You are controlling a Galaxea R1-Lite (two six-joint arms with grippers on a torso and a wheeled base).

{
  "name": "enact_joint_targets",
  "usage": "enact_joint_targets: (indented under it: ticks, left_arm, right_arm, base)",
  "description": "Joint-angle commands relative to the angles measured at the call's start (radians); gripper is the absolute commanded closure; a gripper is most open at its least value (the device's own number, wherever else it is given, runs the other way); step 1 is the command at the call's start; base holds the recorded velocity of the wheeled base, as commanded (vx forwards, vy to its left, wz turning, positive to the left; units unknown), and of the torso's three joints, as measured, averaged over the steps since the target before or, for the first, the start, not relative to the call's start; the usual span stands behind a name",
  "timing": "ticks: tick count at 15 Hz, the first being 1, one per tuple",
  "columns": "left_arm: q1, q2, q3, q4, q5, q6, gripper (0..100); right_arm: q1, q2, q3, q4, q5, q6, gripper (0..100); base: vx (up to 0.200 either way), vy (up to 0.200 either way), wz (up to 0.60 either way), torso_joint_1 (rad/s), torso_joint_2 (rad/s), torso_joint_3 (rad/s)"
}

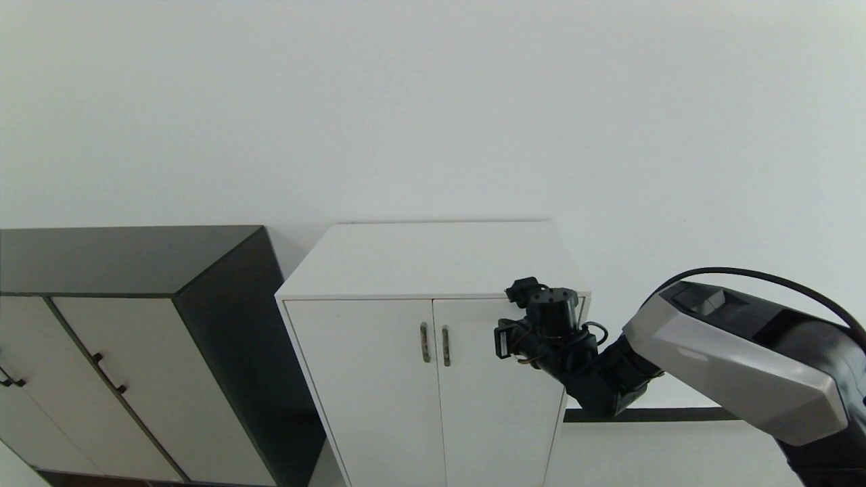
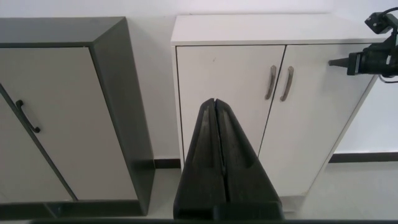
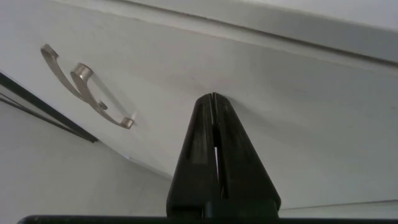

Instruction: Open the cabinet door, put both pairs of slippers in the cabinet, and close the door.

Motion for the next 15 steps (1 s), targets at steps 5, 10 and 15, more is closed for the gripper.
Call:
enact_joint_targets:
  ticks: [5,10,15]
  left_arm:
    - [0.001,0.000,0.000,0.000,0.000,-0.001,100]
    - [0.001,0.000,0.000,0.000,0.000,-0.001,100]
    - [-0.001,0.000,0.000,0.000,0.000,-0.001,100]
  right_arm:
    - [-0.007,0.019,-0.033,0.013,0.000,0.001,100]
    - [-0.008,0.019,-0.039,0.013,0.000,-0.001,100]
    - [-0.002,-0.030,0.018,0.008,-0.006,0.001,100]
  base:
    - [0.000,0.000,0.00,0.000,0.00,0.000]
    - [0.000,0.000,0.00,0.000,0.00,0.000]
    - [0.000,0.000,0.00,0.000,0.00,0.000]
